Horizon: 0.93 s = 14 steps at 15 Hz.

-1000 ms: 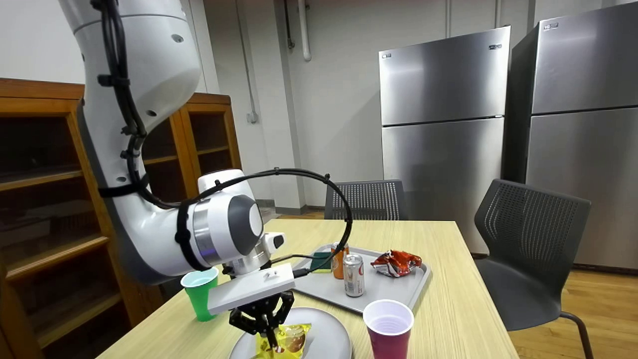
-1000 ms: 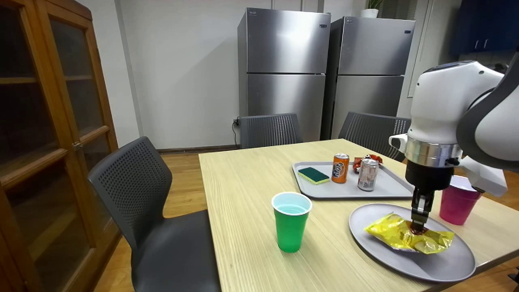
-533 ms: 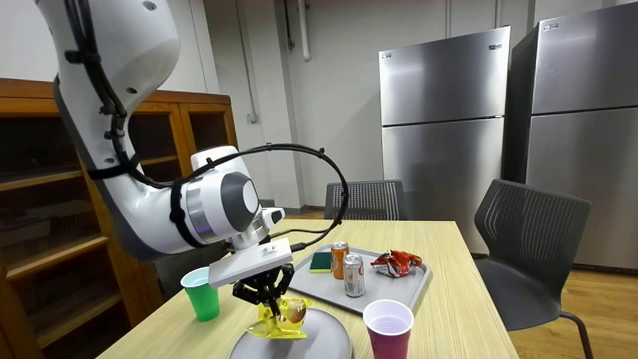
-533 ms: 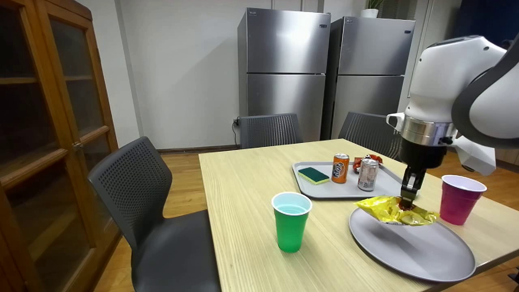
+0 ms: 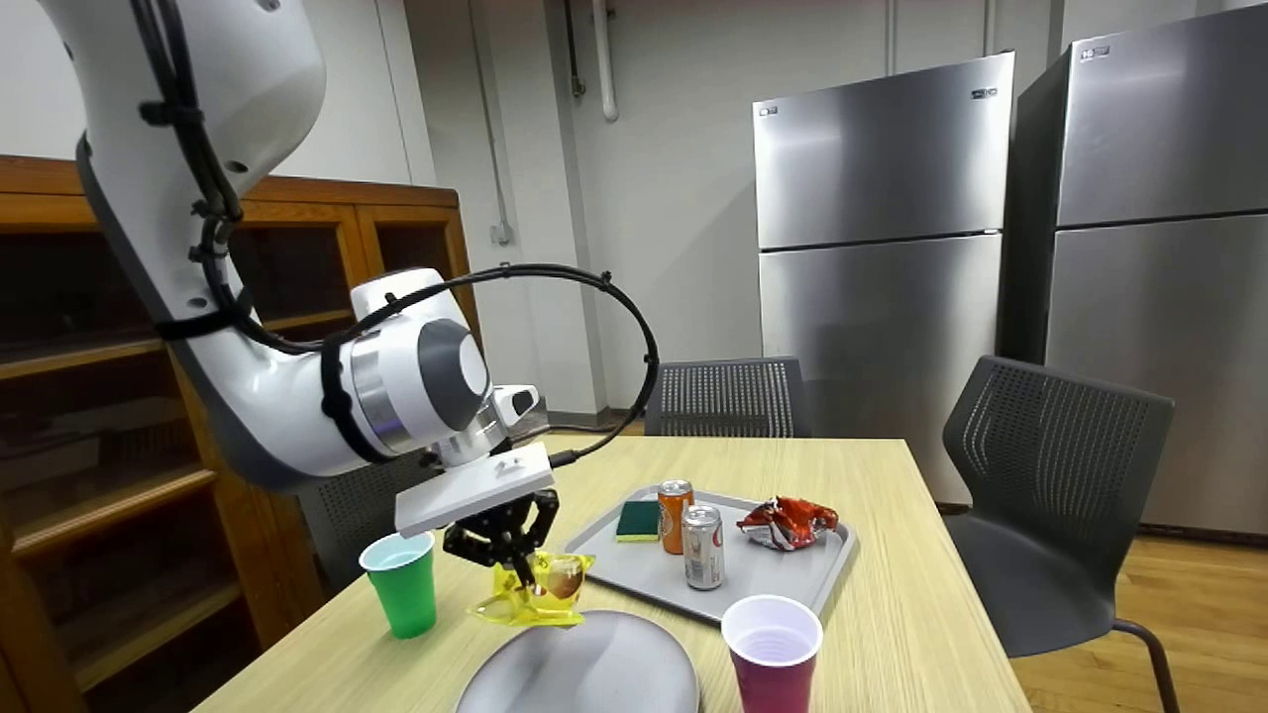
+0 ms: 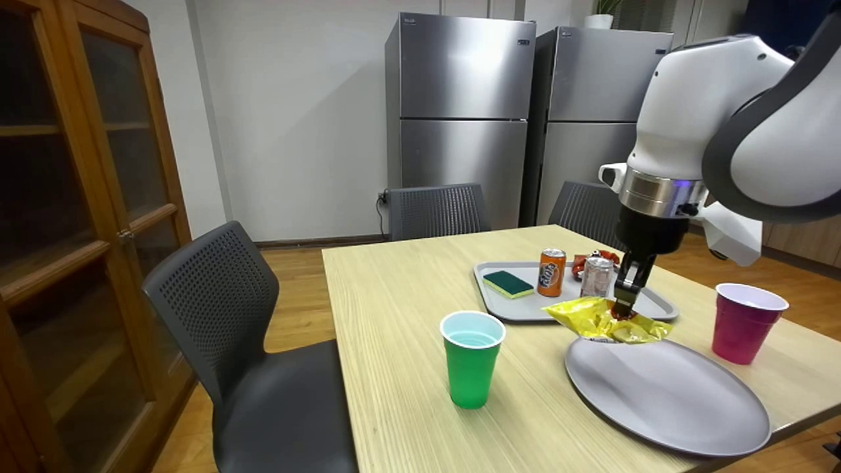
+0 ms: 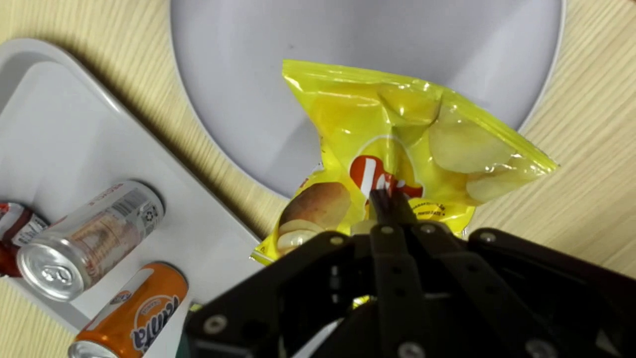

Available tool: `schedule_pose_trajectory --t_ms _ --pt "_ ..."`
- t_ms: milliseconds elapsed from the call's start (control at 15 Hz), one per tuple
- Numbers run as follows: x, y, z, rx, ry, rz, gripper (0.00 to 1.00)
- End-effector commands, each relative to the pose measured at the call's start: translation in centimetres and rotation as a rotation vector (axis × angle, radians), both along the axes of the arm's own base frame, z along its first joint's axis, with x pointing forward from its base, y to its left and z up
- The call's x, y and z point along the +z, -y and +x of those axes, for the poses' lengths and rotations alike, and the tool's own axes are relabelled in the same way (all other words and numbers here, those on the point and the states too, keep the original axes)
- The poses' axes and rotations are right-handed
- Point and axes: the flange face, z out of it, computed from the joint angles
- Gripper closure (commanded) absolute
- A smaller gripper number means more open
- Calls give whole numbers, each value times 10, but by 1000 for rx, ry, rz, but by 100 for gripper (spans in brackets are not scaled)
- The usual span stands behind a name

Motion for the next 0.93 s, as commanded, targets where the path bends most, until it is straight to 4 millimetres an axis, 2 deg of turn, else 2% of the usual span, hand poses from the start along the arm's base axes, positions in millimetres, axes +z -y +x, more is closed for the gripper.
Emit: schedule_pose_trajectory --t_ms 0,267,867 --pt "5 -26 20 -13 13 -2 100" --pt "3 -51 44 -4 37 -8 100" --pt "-33 -99 82 -5 48 -2 100"
